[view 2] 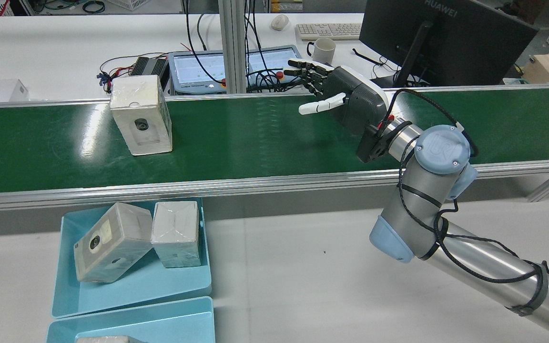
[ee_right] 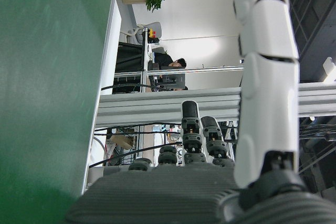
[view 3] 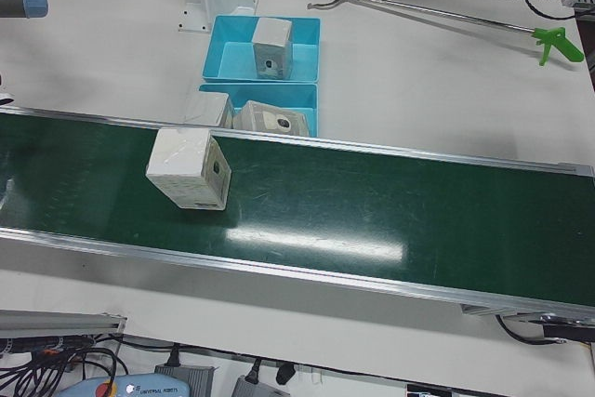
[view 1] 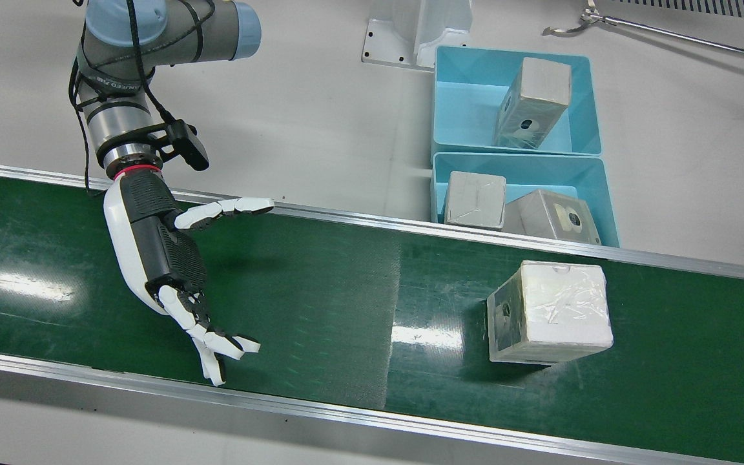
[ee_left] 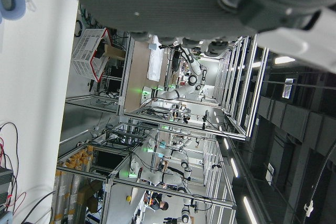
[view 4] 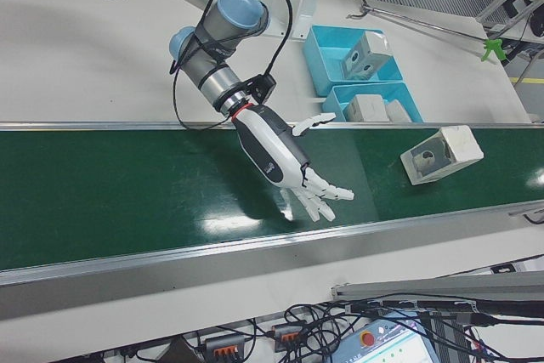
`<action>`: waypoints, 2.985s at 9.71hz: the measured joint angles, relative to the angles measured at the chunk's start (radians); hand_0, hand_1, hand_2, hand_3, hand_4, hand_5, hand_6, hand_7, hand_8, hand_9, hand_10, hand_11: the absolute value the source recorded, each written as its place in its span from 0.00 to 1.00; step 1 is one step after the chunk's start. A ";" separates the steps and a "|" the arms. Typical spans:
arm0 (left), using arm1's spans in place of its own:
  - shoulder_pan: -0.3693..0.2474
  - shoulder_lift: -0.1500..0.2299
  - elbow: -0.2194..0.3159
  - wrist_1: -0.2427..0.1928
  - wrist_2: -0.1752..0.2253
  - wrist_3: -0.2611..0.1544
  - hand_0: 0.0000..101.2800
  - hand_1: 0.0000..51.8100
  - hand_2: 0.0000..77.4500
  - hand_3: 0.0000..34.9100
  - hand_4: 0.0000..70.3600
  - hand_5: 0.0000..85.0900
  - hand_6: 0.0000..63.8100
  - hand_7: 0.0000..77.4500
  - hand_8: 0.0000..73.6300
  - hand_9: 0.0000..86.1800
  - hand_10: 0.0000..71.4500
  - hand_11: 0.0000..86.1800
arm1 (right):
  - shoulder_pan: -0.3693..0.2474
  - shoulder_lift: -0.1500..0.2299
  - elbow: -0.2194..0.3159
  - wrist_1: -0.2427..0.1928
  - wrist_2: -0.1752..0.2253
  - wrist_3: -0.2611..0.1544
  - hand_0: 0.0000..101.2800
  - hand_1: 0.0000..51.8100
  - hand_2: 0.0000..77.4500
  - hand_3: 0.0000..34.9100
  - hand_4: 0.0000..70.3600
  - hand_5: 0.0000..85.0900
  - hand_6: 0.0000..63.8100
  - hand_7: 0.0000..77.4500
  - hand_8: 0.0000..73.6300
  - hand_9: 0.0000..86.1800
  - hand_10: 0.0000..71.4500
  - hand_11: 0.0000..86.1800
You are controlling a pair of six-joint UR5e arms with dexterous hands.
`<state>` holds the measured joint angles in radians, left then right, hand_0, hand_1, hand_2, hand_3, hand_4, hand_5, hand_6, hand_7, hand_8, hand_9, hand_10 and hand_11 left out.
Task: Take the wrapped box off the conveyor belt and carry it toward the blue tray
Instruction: 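Track the box with the right hand, moving alongside it on the belt, then close the right hand fingers around the white wrapped box, then lift the box off the belt with the right hand toward the blue tray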
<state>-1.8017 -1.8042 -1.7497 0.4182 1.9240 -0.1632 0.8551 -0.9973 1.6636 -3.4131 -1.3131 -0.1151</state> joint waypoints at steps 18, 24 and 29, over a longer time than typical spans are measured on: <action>0.000 0.000 0.000 0.000 0.000 0.000 0.00 0.00 0.01 0.00 0.01 0.01 0.00 0.01 0.01 0.01 0.01 0.01 | -0.054 0.013 -0.012 -0.001 0.038 -0.016 0.47 0.28 0.19 0.05 0.16 0.18 0.12 0.30 0.03 0.06 0.00 0.01; 0.000 0.000 0.000 0.000 0.000 0.000 0.00 0.00 0.01 0.00 0.01 0.01 0.01 0.01 0.01 0.01 0.00 0.00 | -0.103 0.075 -0.055 -0.004 0.111 -0.040 0.49 0.35 0.20 0.15 0.18 0.19 0.12 0.32 0.03 0.07 0.00 0.01; 0.000 0.000 0.000 0.000 0.000 0.000 0.00 0.00 0.01 0.00 0.01 0.01 0.01 0.01 0.01 0.00 0.01 0.00 | -0.108 0.148 -0.136 -0.003 0.112 -0.041 0.52 0.45 0.29 0.49 0.15 0.19 0.10 0.31 0.04 0.09 0.00 0.00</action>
<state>-1.8017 -1.8042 -1.7497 0.4182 1.9240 -0.1632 0.7470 -0.8493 1.5279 -3.4163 -1.2010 -0.1561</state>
